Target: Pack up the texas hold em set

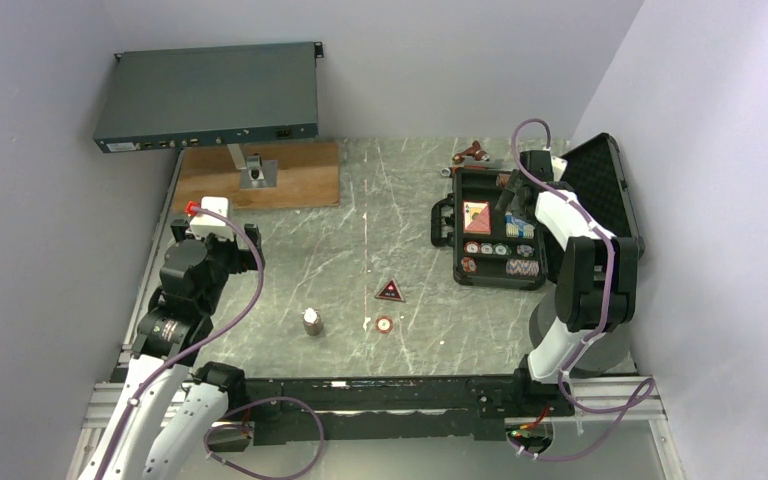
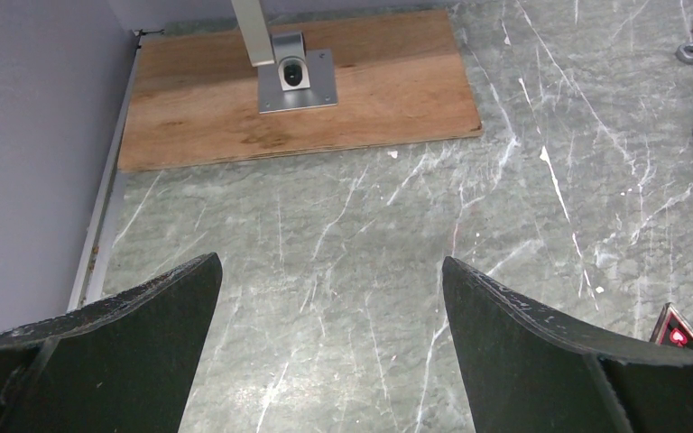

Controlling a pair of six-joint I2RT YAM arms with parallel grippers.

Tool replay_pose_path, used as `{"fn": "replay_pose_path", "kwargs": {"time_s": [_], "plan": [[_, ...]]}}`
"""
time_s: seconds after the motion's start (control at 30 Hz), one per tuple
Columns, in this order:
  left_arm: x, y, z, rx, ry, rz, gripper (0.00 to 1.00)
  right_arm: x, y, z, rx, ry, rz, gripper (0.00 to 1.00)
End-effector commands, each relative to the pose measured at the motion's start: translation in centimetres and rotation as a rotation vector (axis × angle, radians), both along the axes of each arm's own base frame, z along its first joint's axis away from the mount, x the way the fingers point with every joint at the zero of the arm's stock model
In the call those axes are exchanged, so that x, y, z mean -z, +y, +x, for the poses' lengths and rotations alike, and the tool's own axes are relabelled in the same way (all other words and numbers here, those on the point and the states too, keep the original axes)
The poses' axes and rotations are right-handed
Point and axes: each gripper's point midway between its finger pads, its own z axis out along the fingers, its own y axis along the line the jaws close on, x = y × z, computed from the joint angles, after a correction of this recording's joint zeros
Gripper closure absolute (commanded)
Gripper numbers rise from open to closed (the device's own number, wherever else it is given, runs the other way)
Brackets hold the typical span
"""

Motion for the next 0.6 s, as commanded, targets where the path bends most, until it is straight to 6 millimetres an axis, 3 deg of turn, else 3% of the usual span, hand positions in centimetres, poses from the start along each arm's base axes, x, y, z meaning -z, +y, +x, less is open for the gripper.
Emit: {"fn": "replay_pose_path", "kwargs": {"time_s": [0.0,0.03,0.23,0.4,0.47,0.57], "plan": [[-0.7,-0.1,0.1,-0.002,-0.024,-0.018,0.01,-3.0,-0.1,0.5,-0.005,-0.068,-0.043,0.14],[-0.7,0.0,0.1,-0.005,-0.023,-0.018,0.01,-3.8,0.0,0.5,-0.007,-0.082,-0.042,0.15],[-0.8,0.5,-0.1,-0.05,-0.006,-0.044,0.01,-7.8,5.3,0.8,-0.137,-0.161,-0.022,0.14],[-0.9,-0.1,-0.2,-0.028,0.002,-0.087,0.01,-9.9,10.1,0.4,-0.26,-0.207,0.011,0.14],[-0.6,1.2,-0.4,-0.128,0.032,-0.118,0.01,-10.2,11.9,0.0,-0.304,-0.216,0.029,0.13],[1.7,4.8,-2.1,-0.399,0.148,-0.151,0.01,-10.4,14.0,-1.0,-0.36,-0.221,0.044,0.13]]}}
